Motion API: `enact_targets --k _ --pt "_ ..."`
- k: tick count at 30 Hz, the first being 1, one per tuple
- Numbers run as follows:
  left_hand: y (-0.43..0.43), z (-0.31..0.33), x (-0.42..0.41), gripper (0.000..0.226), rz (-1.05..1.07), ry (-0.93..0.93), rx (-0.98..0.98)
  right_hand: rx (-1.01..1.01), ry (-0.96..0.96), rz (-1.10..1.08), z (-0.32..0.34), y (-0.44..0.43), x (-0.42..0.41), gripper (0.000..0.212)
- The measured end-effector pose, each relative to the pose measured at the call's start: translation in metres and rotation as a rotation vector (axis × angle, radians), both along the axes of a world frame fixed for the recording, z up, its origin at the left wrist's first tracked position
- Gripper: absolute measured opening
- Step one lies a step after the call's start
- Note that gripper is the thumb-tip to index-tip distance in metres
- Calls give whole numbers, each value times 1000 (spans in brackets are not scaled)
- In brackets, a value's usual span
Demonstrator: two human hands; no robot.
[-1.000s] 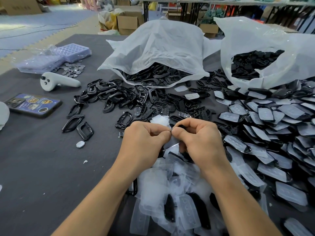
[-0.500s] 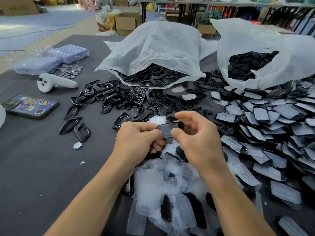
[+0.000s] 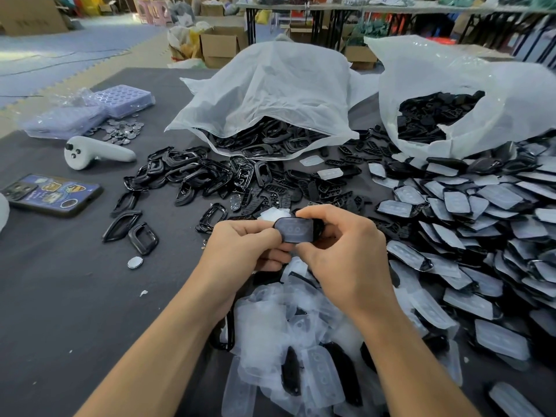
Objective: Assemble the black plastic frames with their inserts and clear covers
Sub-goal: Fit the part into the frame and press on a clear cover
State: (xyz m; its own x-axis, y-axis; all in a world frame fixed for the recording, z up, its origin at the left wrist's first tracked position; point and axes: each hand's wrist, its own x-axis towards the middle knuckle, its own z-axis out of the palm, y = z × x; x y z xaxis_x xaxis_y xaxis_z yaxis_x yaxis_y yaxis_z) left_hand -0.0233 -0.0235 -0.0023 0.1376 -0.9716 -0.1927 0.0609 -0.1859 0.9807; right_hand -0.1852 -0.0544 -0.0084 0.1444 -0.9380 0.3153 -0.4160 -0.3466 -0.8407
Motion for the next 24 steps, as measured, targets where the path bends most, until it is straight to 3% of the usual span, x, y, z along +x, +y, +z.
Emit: enact_targets --k 16,24 --pt "0 3 -4 31 105 -9 -30 -17 -8 27 -3 -1 1 41" --pt "1 5 1 36 13 35 -6 0 7 20 -2 -1 -2 42"
